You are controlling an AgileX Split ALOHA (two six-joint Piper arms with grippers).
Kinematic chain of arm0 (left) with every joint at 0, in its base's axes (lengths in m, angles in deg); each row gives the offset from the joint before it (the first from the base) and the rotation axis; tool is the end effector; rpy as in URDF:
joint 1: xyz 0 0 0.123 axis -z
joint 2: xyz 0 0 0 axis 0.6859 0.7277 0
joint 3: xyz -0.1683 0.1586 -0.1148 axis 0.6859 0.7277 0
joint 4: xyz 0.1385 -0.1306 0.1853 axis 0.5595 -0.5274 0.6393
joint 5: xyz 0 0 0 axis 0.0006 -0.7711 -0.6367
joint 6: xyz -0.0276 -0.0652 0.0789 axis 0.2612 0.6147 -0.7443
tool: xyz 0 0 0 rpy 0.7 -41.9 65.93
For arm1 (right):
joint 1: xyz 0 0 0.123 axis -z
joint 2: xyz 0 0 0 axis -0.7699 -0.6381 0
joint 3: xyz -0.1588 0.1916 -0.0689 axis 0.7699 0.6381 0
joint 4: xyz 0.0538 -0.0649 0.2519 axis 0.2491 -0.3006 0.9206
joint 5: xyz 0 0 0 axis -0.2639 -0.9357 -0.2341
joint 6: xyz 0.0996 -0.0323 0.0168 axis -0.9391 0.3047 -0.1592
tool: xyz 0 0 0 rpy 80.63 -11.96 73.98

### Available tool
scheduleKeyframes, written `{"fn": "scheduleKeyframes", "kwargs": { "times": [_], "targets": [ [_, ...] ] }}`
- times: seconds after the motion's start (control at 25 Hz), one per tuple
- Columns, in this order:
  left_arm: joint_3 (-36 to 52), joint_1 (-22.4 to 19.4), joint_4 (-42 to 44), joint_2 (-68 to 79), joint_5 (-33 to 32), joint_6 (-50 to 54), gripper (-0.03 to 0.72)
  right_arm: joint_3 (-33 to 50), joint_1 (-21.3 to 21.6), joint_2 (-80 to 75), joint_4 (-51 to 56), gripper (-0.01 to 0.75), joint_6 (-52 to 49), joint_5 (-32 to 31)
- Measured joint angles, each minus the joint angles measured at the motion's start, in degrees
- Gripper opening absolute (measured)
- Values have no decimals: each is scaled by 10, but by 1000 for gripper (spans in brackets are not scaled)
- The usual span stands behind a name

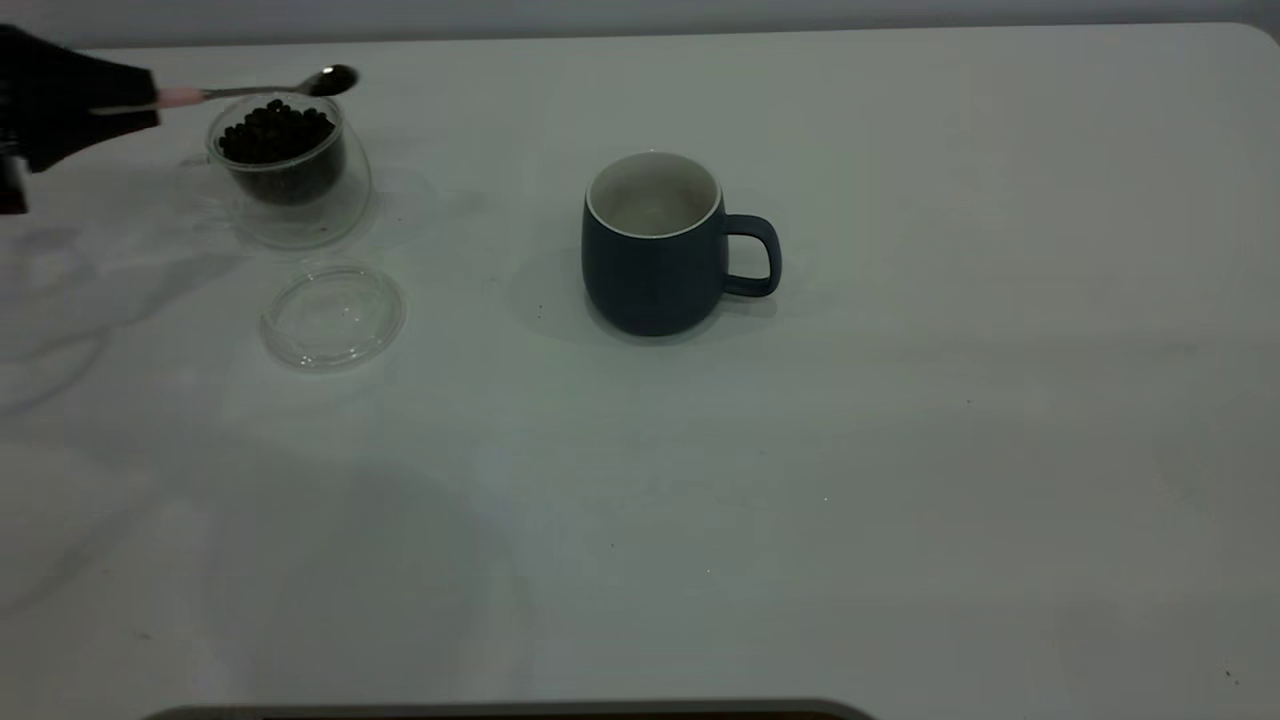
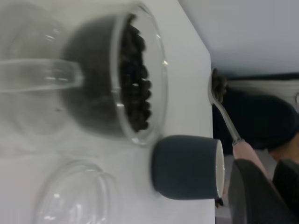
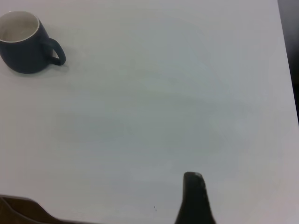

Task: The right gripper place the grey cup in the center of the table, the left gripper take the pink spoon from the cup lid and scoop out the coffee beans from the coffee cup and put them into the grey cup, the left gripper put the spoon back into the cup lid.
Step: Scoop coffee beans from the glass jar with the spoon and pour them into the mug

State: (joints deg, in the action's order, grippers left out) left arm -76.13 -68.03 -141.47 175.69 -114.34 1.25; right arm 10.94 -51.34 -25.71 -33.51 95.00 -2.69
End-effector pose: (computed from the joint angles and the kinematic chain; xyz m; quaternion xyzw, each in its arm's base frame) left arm 0.3935 0.0755 -0.0058 -0.1499 0.8225 -0.5018 0.2217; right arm 0.0514 0.0065 0.2612 -0.0597 0.8812 0.0062 0.4690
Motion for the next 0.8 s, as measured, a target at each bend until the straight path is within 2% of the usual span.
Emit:
{"fn": "scheduleKeyframes", "kwargs": {
  "times": [0.48, 0.8],
  "targets": [
    [0, 110, -28, 0, 0, 0, 121, 0, 0, 0, 0, 588, 0, 0],
    [0, 160, -41, 0, 0, 1, 121, 0, 0, 0, 0, 588, 0, 0]
  ]
}}
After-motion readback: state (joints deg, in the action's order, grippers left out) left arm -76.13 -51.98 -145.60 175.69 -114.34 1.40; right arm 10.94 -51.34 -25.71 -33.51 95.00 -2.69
